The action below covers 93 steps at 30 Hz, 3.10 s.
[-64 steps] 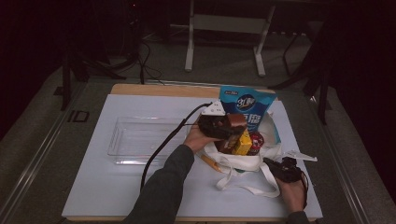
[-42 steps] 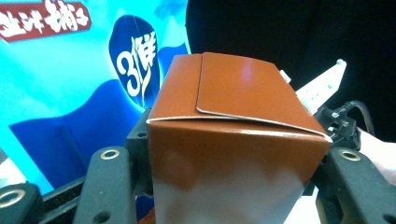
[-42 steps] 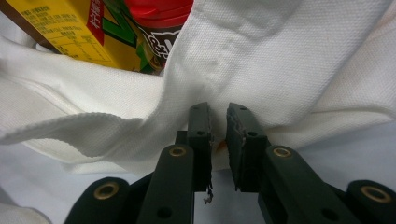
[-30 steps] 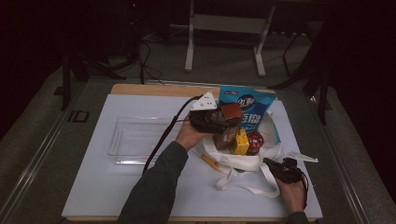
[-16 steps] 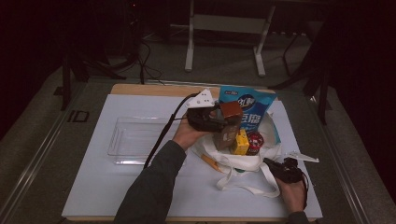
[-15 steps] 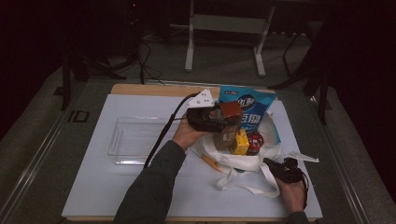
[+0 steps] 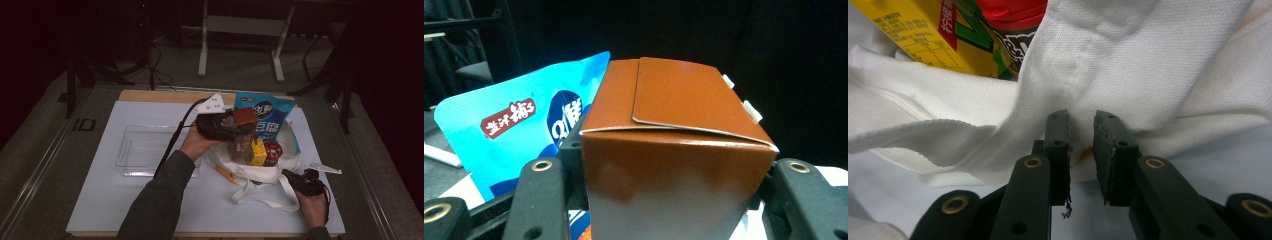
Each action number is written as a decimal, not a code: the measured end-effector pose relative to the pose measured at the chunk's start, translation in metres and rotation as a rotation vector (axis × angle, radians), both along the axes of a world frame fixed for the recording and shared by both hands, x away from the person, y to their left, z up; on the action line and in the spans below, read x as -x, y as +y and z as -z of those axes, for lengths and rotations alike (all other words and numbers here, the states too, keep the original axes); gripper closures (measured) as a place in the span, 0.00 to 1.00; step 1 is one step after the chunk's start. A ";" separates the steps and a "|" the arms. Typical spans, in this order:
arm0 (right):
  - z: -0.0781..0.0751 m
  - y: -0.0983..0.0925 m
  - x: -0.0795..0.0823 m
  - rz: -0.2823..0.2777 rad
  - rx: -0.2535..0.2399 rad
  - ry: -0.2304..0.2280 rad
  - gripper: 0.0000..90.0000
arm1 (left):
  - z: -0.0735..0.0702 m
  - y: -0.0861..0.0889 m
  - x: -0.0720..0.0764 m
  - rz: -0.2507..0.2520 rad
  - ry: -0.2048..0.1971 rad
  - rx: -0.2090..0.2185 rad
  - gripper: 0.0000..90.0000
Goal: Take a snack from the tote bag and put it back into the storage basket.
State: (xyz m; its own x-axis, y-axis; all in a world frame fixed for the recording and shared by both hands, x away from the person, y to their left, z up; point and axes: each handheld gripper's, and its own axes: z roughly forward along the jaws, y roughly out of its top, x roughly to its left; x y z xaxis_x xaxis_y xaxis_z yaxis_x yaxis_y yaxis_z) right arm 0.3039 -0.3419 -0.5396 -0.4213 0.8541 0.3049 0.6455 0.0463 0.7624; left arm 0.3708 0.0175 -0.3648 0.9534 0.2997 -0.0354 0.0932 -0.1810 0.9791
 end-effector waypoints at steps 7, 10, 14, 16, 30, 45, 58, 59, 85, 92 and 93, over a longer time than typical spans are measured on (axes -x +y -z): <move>0.000 0.000 0.000 0.000 -0.003 0.001 0.85 | -0.004 0.006 0.002 0.005 0.003 0.012 0.48; 0.000 0.000 0.000 0.001 -0.004 0.003 0.85 | -0.006 0.010 0.003 0.004 0.006 0.019 0.48; 0.000 0.000 0.000 0.000 -0.007 0.005 0.85 | -0.009 0.015 0.004 0.004 0.012 0.031 0.48; 0.000 -0.001 0.000 0.000 -0.008 0.005 0.85 | -0.011 0.018 0.005 0.000 0.012 0.032 0.48; 0.000 -0.001 0.000 0.000 -0.010 0.008 0.85 | -0.026 0.034 0.011 -0.015 0.004 0.027 0.48; 0.000 -0.001 0.000 0.000 -0.010 0.007 0.85 | -0.036 0.051 0.018 -0.026 -0.015 -0.003 0.48; 0.000 -0.001 0.000 0.000 -0.011 0.006 0.85 | -0.035 0.065 0.016 -0.027 -0.017 -0.045 0.48; 0.000 -0.001 0.000 0.000 -0.011 0.006 0.85 | -0.035 0.066 0.016 -0.026 -0.018 -0.047 0.48; 0.001 -0.001 0.000 0.001 -0.013 0.005 0.85 | -0.031 0.103 0.009 -0.044 0.000 -0.187 0.48; 0.001 -0.001 0.000 0.000 -0.012 0.005 0.85 | -0.026 0.111 0.008 -0.012 0.022 -0.226 0.48; 0.001 -0.001 0.000 0.000 -0.012 0.005 0.85 | -0.025 0.112 0.007 -0.012 0.023 -0.234 0.48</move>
